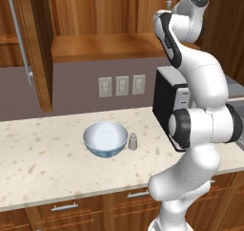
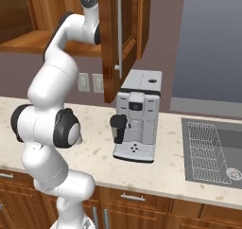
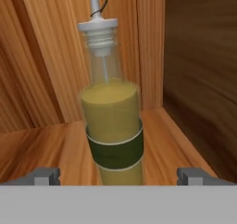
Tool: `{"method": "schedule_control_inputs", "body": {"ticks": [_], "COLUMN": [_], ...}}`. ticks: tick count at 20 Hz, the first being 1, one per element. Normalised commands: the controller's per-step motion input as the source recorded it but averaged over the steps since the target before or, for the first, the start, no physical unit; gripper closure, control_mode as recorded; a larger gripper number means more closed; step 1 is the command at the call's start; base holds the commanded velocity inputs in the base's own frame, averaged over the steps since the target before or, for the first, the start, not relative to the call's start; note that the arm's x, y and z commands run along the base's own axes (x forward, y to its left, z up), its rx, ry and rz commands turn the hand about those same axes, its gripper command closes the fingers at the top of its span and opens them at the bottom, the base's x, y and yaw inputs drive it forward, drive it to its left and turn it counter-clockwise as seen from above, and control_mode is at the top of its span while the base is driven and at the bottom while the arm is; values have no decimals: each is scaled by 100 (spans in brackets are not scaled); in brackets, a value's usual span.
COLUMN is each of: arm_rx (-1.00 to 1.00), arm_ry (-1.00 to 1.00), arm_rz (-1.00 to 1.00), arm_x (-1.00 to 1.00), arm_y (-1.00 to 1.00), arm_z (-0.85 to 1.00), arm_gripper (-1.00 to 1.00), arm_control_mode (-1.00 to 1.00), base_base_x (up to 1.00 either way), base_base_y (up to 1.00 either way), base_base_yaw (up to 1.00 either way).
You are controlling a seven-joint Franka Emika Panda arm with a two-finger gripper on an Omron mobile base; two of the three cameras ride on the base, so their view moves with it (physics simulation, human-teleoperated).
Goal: Retrieve the bottle and the shaker from the cabinet and place them next to the mixing bowl on the counter. Then add garlic from the fridge to the mixing bowl.
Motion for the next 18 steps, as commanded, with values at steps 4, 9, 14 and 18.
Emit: {"method": "schedule_control_inputs", "body": {"ticks": [4,9,14,18], "arm_rx": [-1,-6,-1,0], "arm_ry": [9,18,6,0], "arm_rz": [0,0,0,0], "arm_x": [0,9,20,0], "arm_y": [0,0,0,0], "arm_z": [0,0,8,7], "arm_gripper": [-100,-100,-100,-100], "arm_control_mode": [-100,-100,-100,-100], "base_base_x": [0,0,0,0], "base_base_y": [0,0,0,0], "base_base_yaw": [0,0,0,0]}}
